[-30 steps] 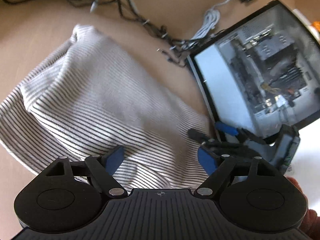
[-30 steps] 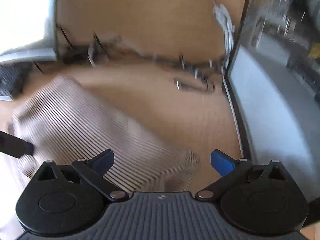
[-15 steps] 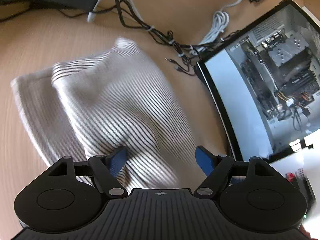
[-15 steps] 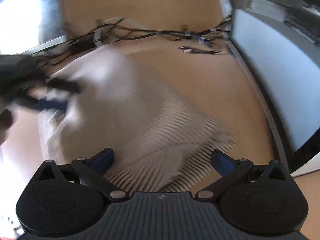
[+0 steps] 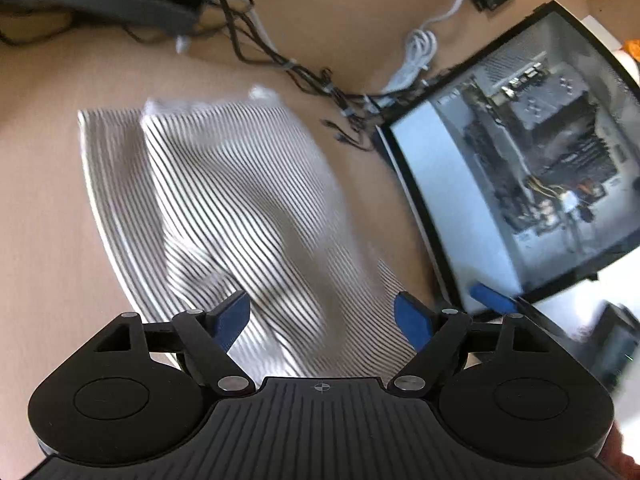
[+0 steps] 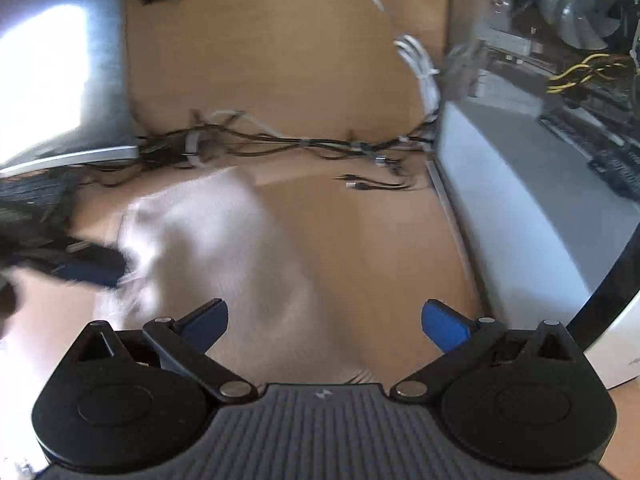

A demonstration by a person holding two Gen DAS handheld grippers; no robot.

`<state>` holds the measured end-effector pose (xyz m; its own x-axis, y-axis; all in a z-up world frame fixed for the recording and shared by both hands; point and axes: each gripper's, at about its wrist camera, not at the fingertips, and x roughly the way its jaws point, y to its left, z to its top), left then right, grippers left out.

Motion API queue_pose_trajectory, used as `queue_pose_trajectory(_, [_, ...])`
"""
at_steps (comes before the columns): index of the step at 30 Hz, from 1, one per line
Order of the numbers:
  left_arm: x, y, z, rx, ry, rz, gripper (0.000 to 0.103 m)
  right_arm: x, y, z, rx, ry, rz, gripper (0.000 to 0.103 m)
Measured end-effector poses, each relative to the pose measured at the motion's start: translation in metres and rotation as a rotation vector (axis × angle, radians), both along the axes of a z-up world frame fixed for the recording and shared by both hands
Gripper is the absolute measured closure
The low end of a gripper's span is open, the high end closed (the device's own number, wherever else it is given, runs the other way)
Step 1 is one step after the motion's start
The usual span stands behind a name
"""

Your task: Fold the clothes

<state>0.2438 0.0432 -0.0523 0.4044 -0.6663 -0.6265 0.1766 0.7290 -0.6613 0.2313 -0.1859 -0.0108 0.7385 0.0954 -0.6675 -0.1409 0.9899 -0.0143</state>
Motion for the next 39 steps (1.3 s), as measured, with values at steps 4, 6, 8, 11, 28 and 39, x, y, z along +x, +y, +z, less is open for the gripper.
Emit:
queue_pose_trajectory(4, [-0.004, -0.013, -0.013, 0.054, 0.023, -0.019, 0.023, 0.023, 0.009, -0.032, -0.121, 0.04, -0.025, 0.0])
queue_pose_trajectory(6, [-0.003, -0.013, -0.017, 0.074, 0.029, -0.014, 0.025, 0.023, 0.012, -0.042, -0.146, 0.044, -0.029, 0.0])
queue_pose_trajectory(8, [0.0, -0.011, -0.021, 0.081, 0.036, -0.007, 0.026, 0.017, 0.012, -0.043, -0.143, 0.035, -0.038, 0.0])
queue_pose_trajectory(11, [0.006, -0.01, -0.023, 0.085, 0.035, -0.006, 0.027, 0.006, 0.014, -0.042, -0.134, 0.045, -0.05, 0.0])
queue_pose_trajectory(28, [0.009, -0.014, -0.016, 0.144, -0.021, 0.003, 0.026, -0.015, 0.025, -0.041, -0.05, 0.1, -0.135, 0.0])
queue_pose_trajectory(39, [-0.042, -0.019, 0.004, 0.318, -0.18, -0.058, 0.021, -0.021, 0.025, -0.036, -0.018, 0.1, -0.101, 0.0])
